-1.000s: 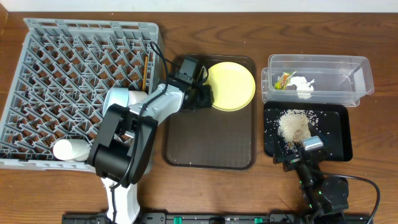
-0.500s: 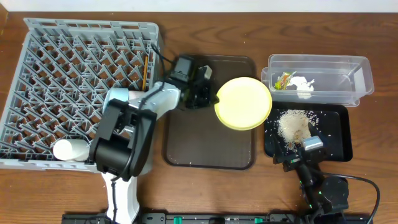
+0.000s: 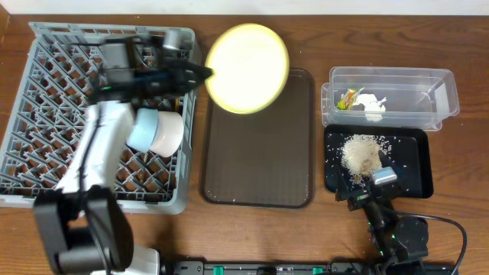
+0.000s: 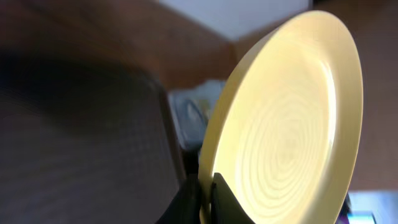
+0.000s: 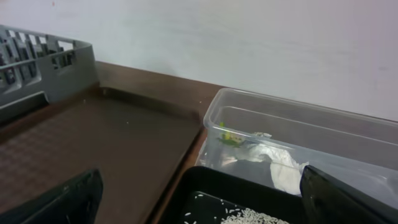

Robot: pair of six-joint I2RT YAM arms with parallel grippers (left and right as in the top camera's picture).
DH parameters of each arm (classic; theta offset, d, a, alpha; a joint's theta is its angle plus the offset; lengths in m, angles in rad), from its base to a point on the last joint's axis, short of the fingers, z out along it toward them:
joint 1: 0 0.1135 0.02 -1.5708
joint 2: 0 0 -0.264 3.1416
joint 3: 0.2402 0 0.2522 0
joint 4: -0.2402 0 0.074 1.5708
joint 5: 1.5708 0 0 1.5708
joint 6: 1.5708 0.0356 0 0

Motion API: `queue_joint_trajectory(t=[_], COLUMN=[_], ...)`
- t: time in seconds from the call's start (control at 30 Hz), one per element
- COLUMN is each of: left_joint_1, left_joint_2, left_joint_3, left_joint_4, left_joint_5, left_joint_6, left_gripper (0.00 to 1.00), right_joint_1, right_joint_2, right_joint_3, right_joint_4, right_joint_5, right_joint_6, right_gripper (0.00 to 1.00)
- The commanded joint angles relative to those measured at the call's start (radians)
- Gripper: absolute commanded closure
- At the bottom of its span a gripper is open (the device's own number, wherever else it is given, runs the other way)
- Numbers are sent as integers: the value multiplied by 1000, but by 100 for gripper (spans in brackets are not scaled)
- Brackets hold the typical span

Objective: Sort waste into correct bins and load items into the dishwasher
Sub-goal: 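Lift the yellow plate and carry it over the dish rack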

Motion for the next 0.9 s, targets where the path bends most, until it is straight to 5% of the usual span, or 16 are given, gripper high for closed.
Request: queue_joint_trajectory(t=[0.0, 0.17, 0.5, 0.87], left_joint_1=[139, 356, 663, 756], left_joint_2=[-60, -72, -79, -211], left_joint_3=[-2, -2, -2, -2], left_joint_4=[-38, -135, -438, -552], left_joint_5=[51, 48, -246, -795], left_joint_6=[60, 108, 232, 127], left_gripper=[92, 92, 92, 92], right_joint_1=[-9, -9, -9, -9], right_joint_2=[-7, -7, -7, -7], right_joint_3=[-2, -2, -2, -2], right_joint_4=[-3, -3, -3, -4], right_joint_5=[-3, -3, -3, -3], right_joint_6=[-9, -9, -9, -9], right_gripper=[1, 1, 1, 1])
